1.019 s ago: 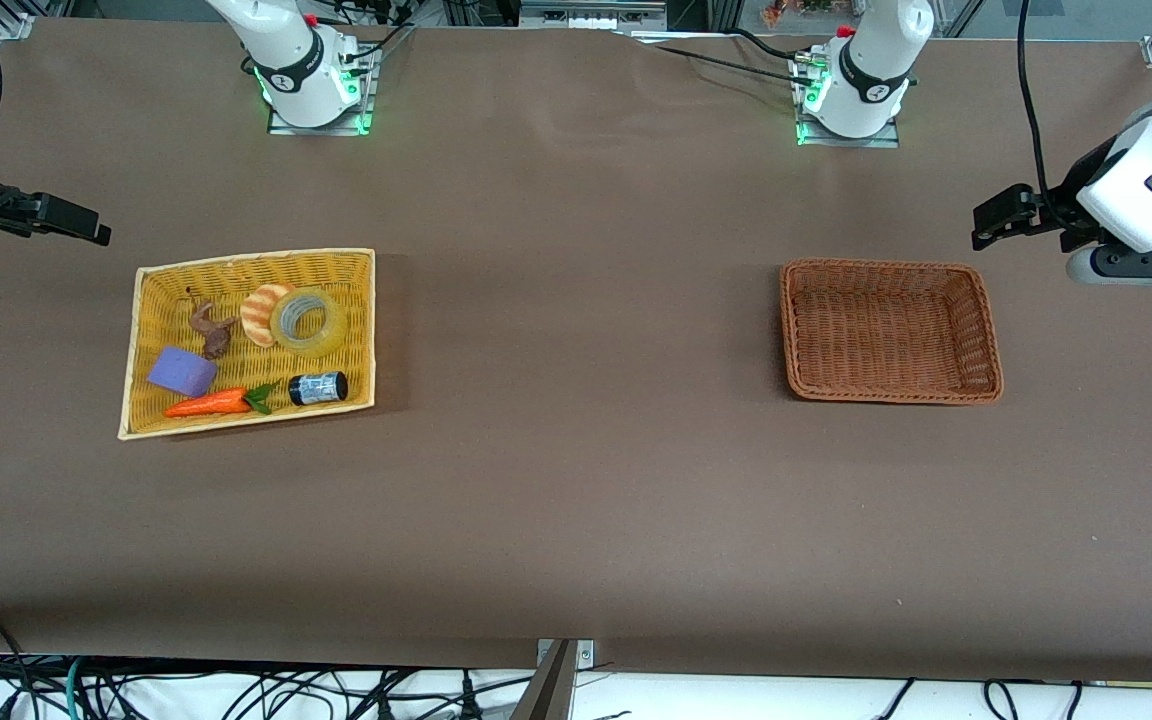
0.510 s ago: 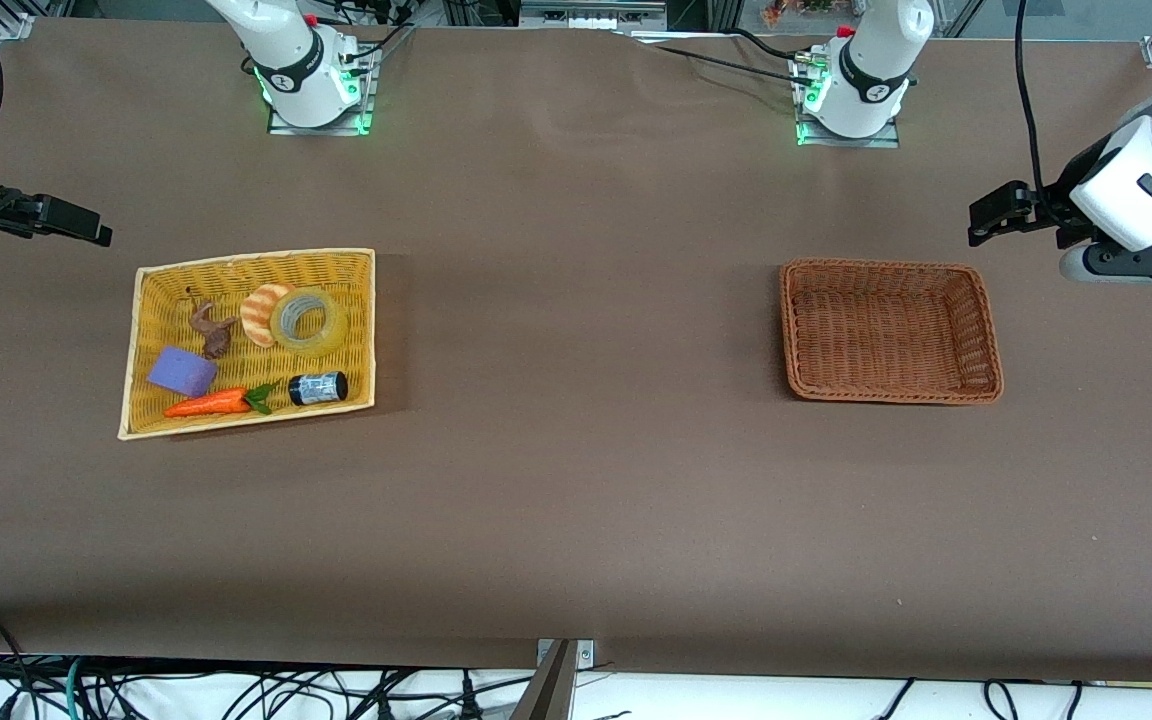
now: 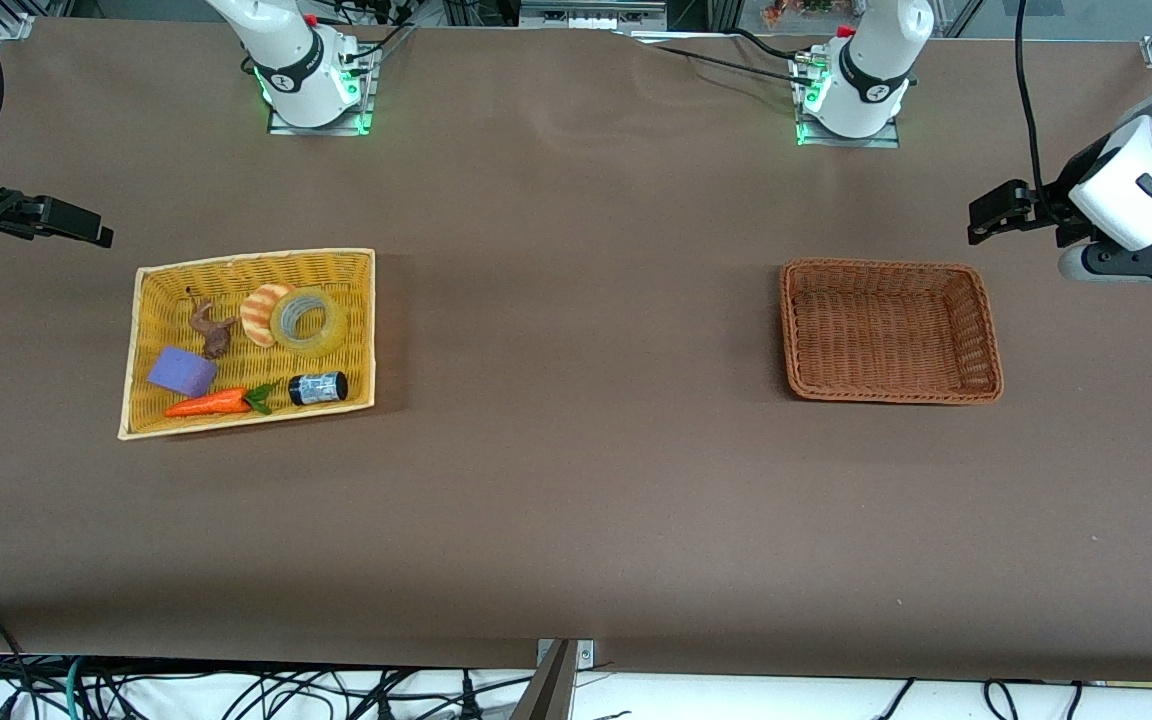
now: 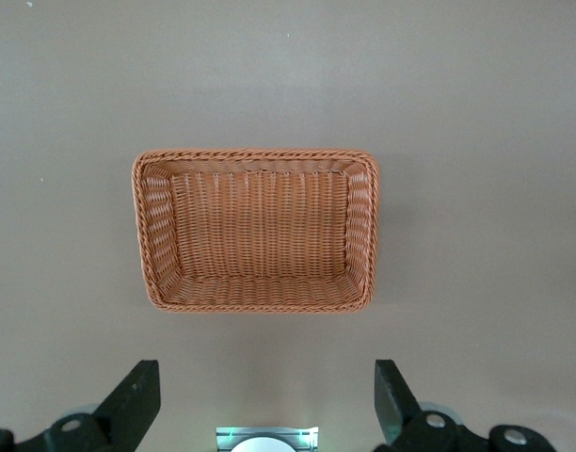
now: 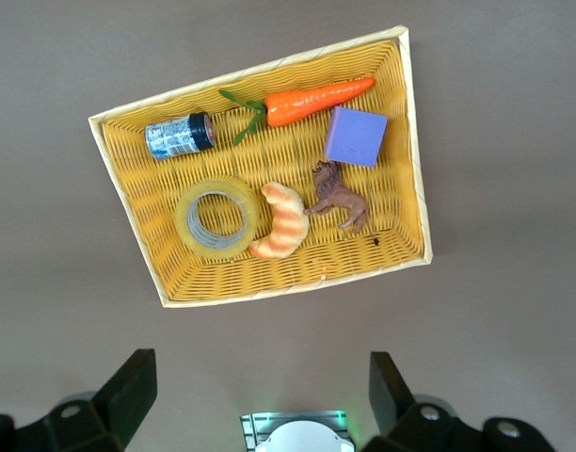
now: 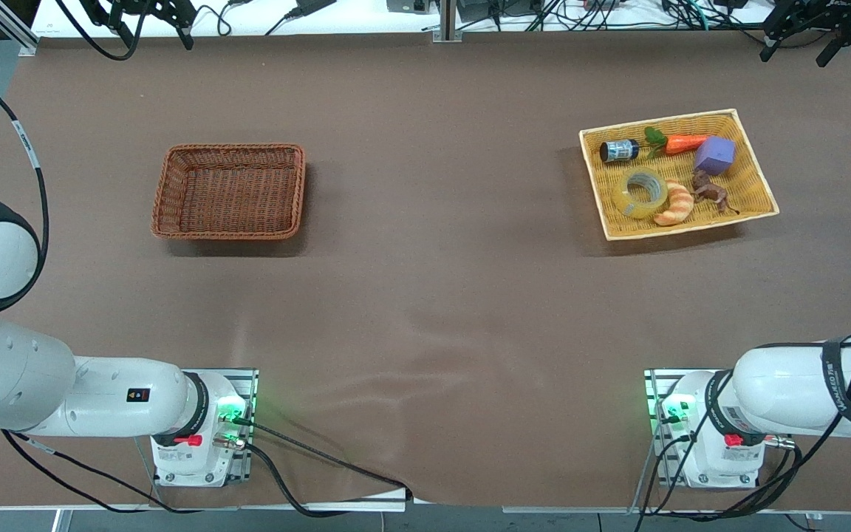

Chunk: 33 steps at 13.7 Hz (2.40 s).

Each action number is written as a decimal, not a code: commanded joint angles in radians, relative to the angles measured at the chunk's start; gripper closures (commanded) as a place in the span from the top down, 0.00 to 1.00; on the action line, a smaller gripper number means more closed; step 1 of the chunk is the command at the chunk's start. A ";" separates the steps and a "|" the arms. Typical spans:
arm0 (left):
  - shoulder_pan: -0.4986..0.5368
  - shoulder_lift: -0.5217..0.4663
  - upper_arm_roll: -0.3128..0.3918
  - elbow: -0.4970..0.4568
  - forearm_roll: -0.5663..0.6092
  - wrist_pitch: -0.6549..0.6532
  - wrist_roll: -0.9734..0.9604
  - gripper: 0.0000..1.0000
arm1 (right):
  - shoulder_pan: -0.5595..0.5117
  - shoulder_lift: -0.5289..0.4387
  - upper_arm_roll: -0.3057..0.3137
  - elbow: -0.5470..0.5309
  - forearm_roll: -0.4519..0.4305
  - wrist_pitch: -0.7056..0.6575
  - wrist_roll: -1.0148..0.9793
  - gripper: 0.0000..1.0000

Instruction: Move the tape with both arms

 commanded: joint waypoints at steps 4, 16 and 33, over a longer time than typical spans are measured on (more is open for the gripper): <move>-0.002 0.007 -0.012 0.030 0.013 -0.027 -0.001 1.00 | -0.011 0.014 0.011 0.037 -0.013 -0.008 -0.013 1.00; -0.002 0.007 -0.018 0.030 0.014 -0.027 0.001 1.00 | -0.013 0.019 0.009 0.044 -0.022 -0.008 -0.006 1.00; -0.001 0.006 -0.025 0.032 0.016 -0.027 0.001 1.00 | 0.047 0.086 0.119 -0.494 -0.006 0.590 0.088 1.00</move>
